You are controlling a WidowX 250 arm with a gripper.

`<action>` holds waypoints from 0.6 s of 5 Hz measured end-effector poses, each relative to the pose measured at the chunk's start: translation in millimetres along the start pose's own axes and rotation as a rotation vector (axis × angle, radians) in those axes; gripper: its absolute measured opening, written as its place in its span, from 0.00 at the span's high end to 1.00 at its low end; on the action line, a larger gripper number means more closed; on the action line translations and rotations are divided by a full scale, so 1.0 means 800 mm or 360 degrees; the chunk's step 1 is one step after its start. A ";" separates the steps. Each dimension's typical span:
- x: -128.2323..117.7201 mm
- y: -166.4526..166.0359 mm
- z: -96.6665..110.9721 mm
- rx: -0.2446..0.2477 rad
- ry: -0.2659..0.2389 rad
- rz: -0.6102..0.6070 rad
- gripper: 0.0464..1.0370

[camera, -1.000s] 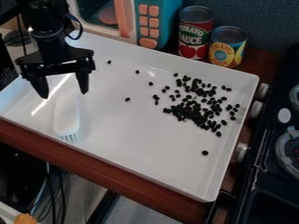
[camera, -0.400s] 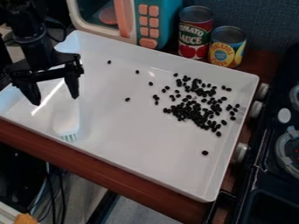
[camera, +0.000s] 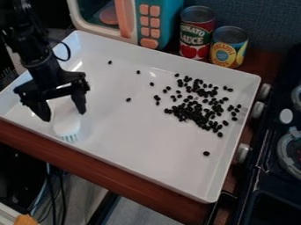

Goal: Sweep into pile

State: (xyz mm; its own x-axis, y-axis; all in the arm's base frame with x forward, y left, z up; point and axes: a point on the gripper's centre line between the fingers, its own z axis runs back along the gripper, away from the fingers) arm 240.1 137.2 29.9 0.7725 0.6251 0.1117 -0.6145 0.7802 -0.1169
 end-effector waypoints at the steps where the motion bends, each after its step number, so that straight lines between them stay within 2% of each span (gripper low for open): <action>1: -0.001 0.002 -0.011 0.0010 0.0019 0.0056 0.26; 2: 0.003 0.001 -0.012 -0.0007 -0.0025 0.0106 0.29; 3: 0.003 -0.001 -0.012 -0.0019 -0.0033 0.0124 0.29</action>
State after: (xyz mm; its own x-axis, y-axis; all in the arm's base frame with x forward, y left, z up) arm 243.9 138.0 21.1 0.7188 0.6844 0.1220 -0.6706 0.7289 -0.1379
